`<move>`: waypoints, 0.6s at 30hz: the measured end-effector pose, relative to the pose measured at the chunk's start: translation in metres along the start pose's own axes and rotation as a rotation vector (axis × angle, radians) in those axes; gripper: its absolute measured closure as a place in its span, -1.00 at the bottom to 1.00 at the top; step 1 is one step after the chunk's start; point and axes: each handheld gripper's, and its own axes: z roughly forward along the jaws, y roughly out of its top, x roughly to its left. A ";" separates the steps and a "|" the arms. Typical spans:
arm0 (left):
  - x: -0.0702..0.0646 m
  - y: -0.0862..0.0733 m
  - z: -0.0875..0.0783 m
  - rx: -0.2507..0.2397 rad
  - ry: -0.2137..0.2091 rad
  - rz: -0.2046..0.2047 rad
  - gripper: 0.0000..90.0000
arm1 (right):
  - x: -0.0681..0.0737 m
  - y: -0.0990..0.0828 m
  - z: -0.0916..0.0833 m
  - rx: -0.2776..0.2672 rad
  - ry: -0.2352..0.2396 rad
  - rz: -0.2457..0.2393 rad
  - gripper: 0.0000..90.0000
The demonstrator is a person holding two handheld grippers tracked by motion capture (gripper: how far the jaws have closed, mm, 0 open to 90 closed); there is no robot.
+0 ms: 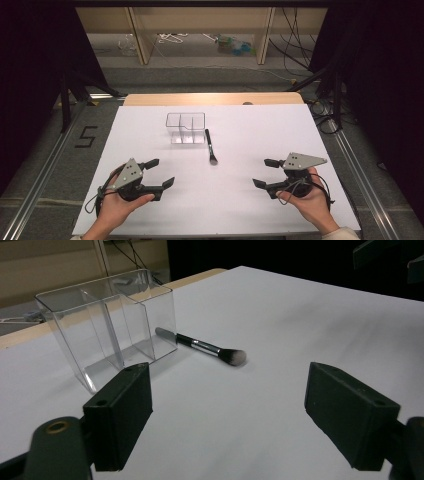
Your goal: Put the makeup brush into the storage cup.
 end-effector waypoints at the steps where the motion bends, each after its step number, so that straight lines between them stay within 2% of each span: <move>1: -0.001 0.000 0.002 0.007 -0.003 -0.009 -0.56 | 0.000 0.000 0.000 -0.002 -0.002 -0.004 -0.51; 2: -0.001 0.001 0.003 0.022 0.000 -0.010 -0.55 | -0.001 0.000 0.001 -0.003 -0.004 -0.006 -0.51; 3: -0.002 0.002 0.007 0.040 -0.006 -0.035 -0.53 | 0.000 0.000 0.001 0.006 -0.002 0.006 -0.51; 5: -0.003 0.006 0.013 0.067 -0.016 -0.040 -0.52 | 0.000 0.000 0.001 0.012 -0.006 0.009 -0.51; 6: -0.003 0.006 0.013 0.067 -0.016 -0.040 -0.51 | 0.000 0.000 0.001 0.012 -0.006 0.009 -0.51; 7: -0.004 0.008 0.017 0.084 -0.013 -0.043 -0.49 | 0.000 0.000 0.002 0.018 -0.005 0.011 -0.52; 8: -0.006 0.014 0.025 0.123 -0.013 -0.026 -0.48 | 0.000 0.000 0.002 0.021 -0.008 0.009 -0.52; 9: -0.006 0.014 0.025 0.123 -0.013 -0.026 -0.48 | 0.000 0.000 0.002 0.021 -0.008 0.009 -0.52; 10: -0.006 0.021 0.034 0.176 -0.018 -0.025 -0.47 | -0.001 0.000 0.003 0.018 -0.015 0.000 -0.51; 11: -0.007 0.023 0.037 0.195 -0.013 -0.026 -0.47 | -0.001 0.000 0.003 0.018 -0.015 0.000 -0.51; 13: -0.010 0.037 0.060 0.260 -0.013 -0.030 -0.41 | -0.001 0.000 0.005 0.029 -0.010 0.003 -0.51; 14: -0.009 0.042 0.067 0.298 -0.020 -0.001 -0.40 | 0.000 0.000 0.004 0.041 -0.009 0.009 -0.51; 16: -0.009 0.051 0.083 0.361 -0.033 -0.031 -0.39 | 0.000 -0.001 0.005 0.044 -0.003 0.005 -0.51; 17: -0.007 0.055 0.091 0.382 -0.034 -0.025 -0.39 | 0.000 -0.001 0.005 0.043 0.001 0.006 -0.51; 18: -0.007 0.055 0.091 0.382 -0.034 -0.025 -0.39 | 0.000 -0.001 0.005 0.042 -0.006 0.008 -0.51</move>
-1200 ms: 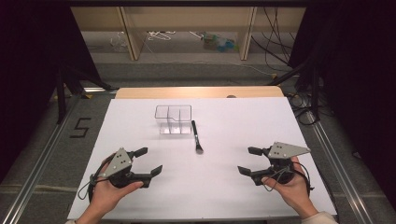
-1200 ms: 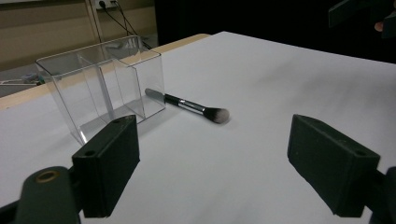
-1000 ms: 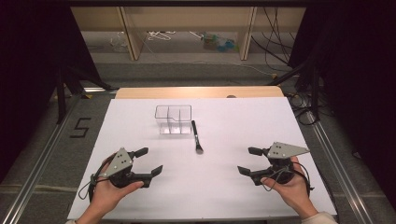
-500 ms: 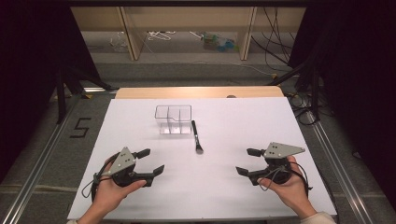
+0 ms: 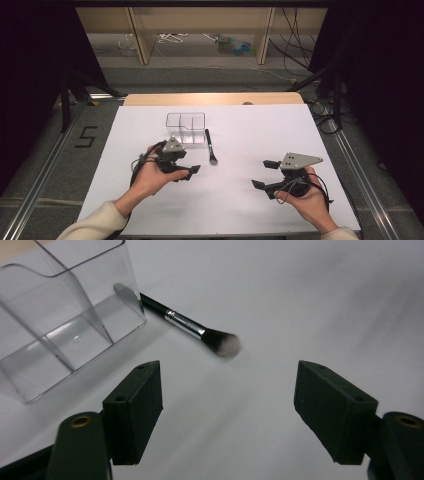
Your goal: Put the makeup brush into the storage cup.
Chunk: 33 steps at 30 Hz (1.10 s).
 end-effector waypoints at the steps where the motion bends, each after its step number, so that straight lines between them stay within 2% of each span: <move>1: 0.002 0.011 0.011 0.041 0.009 -0.003 -0.39 | 0.000 0.000 0.000 0.001 0.001 0.000 -0.51; 2: 0.002 0.011 0.011 0.041 0.009 -0.003 -0.39 | 0.000 0.000 0.000 0.001 0.001 0.000 -0.51; 3: 0.005 0.019 0.021 0.054 0.010 -0.004 -0.39 | 0.000 0.000 0.000 0.001 0.001 -0.003 -0.51; 5: 0.007 0.025 0.029 0.064 0.018 -0.003 -0.39 | 0.000 0.000 0.000 -0.003 0.002 -0.002 -0.51; 10: 0.011 0.034 0.043 0.070 0.035 -0.014 -0.39 | 0.000 0.000 -0.001 -0.008 -0.001 -0.004 -0.51; 14: 0.012 0.038 0.051 0.100 0.036 -0.014 -0.40 | 0.000 0.000 -0.001 -0.006 0.002 0.001 -0.51; 15: 0.014 0.040 0.053 0.121 0.023 -0.010 -0.40 | 0.000 0.000 0.000 -0.006 0.002 0.001 -0.51; 17: 0.013 0.041 0.056 0.120 0.033 -0.011 -0.40 | -0.001 0.000 -0.001 -0.007 0.002 0.000 -0.51; 18: 0.014 0.044 0.061 0.145 0.041 -0.002 -0.40 | -0.001 0.000 -0.001 -0.006 0.002 0.001 -0.51; 33: 0.015 0.058 0.082 0.178 0.068 -0.013 -0.40 | -0.001 0.000 -0.001 -0.009 0.002 -0.001 -0.52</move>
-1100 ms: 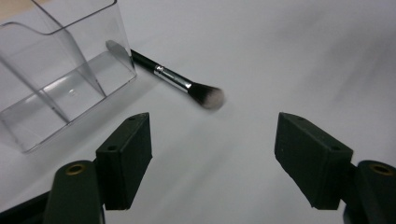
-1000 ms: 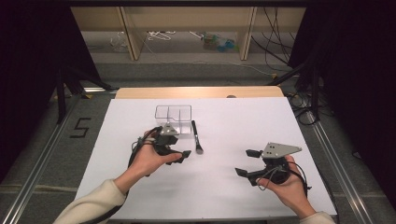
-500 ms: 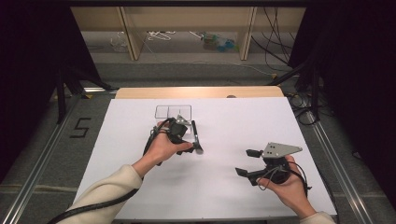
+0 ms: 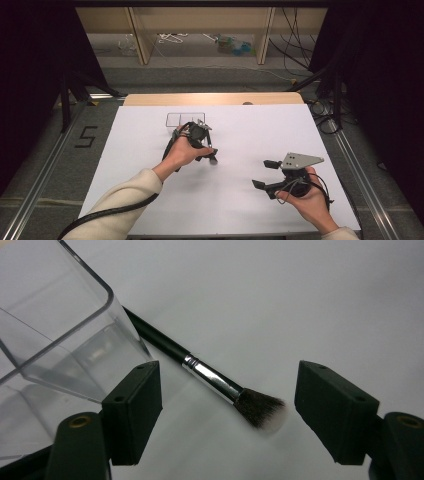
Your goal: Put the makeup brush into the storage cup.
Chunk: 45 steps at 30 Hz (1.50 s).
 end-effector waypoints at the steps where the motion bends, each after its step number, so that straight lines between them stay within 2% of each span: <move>1: 0.000 0.001 0.001 0.001 -0.001 -0.002 -0.40 | 0.000 0.000 0.000 0.000 0.001 0.000 -0.52; 12: 0.002 0.009 0.008 0.040 0.012 -0.013 -0.41 | 0.000 0.000 0.001 0.009 0.004 0.001 -0.52; 15: 0.001 0.012 0.011 0.066 0.020 -0.021 -0.41 | 0.000 0.000 0.001 0.010 0.005 0.002 -0.52; 16: 0.001 0.014 0.012 0.091 0.028 -0.014 -0.41 | 0.000 0.000 0.001 0.011 0.005 0.002 -0.52; 18: 0.001 0.015 0.013 0.099 0.033 -0.017 -0.42 | 0.000 0.000 0.001 0.013 0.006 0.003 -0.52; 26: 0.001 0.020 0.024 0.160 0.044 -0.059 -0.41 | 0.000 0.000 0.000 0.023 0.005 0.003 -0.52; 30: 0.002 0.020 0.028 0.176 0.049 -0.063 -0.40 | 0.000 -0.001 0.002 0.015 0.015 0.008 -0.52; 31: 0.001 0.020 0.032 0.183 0.050 -0.077 -0.40 | 0.000 -0.001 0.002 0.016 0.017 0.008 -0.52; 35: 0.001 0.021 0.036 0.201 0.058 -0.084 -0.40 | 0.000 -0.001 0.002 0.019 0.019 0.010 -0.52; 36: 0.000 0.022 0.038 0.208 0.057 -0.099 -0.39 | 0.000 -0.001 0.002 0.018 0.020 0.010 -0.52; 38: 0.000 0.023 0.039 0.215 0.053 -0.089 -0.39 | 0.000 -0.001 0.002 0.017 0.020 0.010 -0.52; 45: 0.001 0.022 0.044 0.243 0.059 -0.104 -0.36 | 0.000 -0.001 0.002 0.020 0.022 0.009 -0.52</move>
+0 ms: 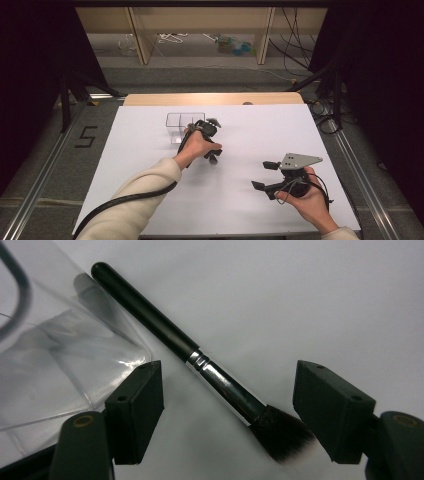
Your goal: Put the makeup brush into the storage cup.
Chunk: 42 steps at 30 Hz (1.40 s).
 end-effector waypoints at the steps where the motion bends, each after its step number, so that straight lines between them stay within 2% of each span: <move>1: 0.000 0.000 0.000 0.000 0.000 0.000 -0.35 | 0.000 0.000 0.000 0.000 0.000 0.000 -0.52; 3: 0.000 -0.001 0.001 0.001 0.002 -0.017 -0.34 | 0.000 0.000 0.000 0.001 0.001 0.002 -0.52; 5: 0.002 0.000 0.002 0.009 0.002 -0.004 -0.34 | 0.000 0.000 0.000 0.001 -0.001 -0.002 -0.52; 9: 0.002 0.001 0.005 0.011 0.000 -0.039 -0.30 | 0.000 0.000 0.000 0.002 0.000 -0.001 -0.52; 12: 0.003 0.001 0.005 0.014 0.000 -0.041 -0.28 | 0.000 0.000 0.000 0.002 0.001 -0.001 -0.52; 13: 0.000 0.001 0.006 0.024 -0.001 -0.089 -0.26 | 0.000 0.000 0.000 0.003 0.000 -0.004 -0.52; 16: 0.001 0.001 0.007 0.034 -0.001 -0.090 -0.24 | 0.000 0.000 0.000 0.004 0.001 -0.005 -0.52; 17: 0.003 0.002 0.007 0.051 -0.001 -0.077 -0.24 | 0.000 0.000 0.000 0.004 0.002 -0.003 -0.52; 19: 0.002 0.002 0.008 0.049 0.002 -0.089 -0.22 | 0.000 0.000 0.001 0.005 0.003 -0.003 -0.52; 21: 0.007 0.003 0.008 0.062 0.018 -0.013 -0.20 | 0.000 0.000 0.001 0.007 0.004 -0.002 -0.52; 22: 0.007 0.003 0.008 0.062 0.018 -0.013 -0.20 | 0.000 0.000 0.001 0.007 0.004 -0.002 -0.52; 23: 0.003 0.002 0.009 0.074 0.005 -0.075 -0.19 | 0.000 0.000 0.001 0.007 0.005 -0.003 -0.52; 26: 0.004 0.003 0.009 0.078 0.011 -0.053 -0.16 | 0.000 0.000 0.001 0.007 0.006 -0.003 -0.52; 27: 0.006 0.004 0.009 0.067 0.023 -0.022 -0.16 | 0.000 0.000 0.001 0.007 0.006 -0.003 -0.52; 30: 0.006 0.005 0.009 0.084 0.024 -0.020 -0.11 | 0.000 0.000 0.001 0.010 0.007 -0.001 -0.52; 31: 0.003 0.005 0.009 0.087 0.014 -0.069 -0.04 | 0.000 0.000 0.001 0.009 0.007 -0.002 -0.52; 33: 0.003 0.006 0.008 0.101 0.014 -0.084 0.03 | 0.000 0.000 0.001 0.010 0.008 -0.002 -0.52; 38: 0.006 0.007 0.006 0.130 0.008 -0.064 0.15 | 0.000 -0.001 0.001 0.010 0.009 -0.001 -0.52; 39: 0.006 0.007 0.006 0.131 0.005 -0.067 0.24 | 0.000 -0.001 0.001 0.011 0.009 -0.002 -0.52; 40: 0.007 0.006 0.007 0.117 0.014 -0.055 0.24 | 0.000 -0.001 0.001 0.011 0.009 -0.002 -0.52; 42: 0.008 0.006 0.006 0.131 0.009 -0.048 0.38 | 0.000 -0.001 0.002 0.011 0.009 -0.002 -0.53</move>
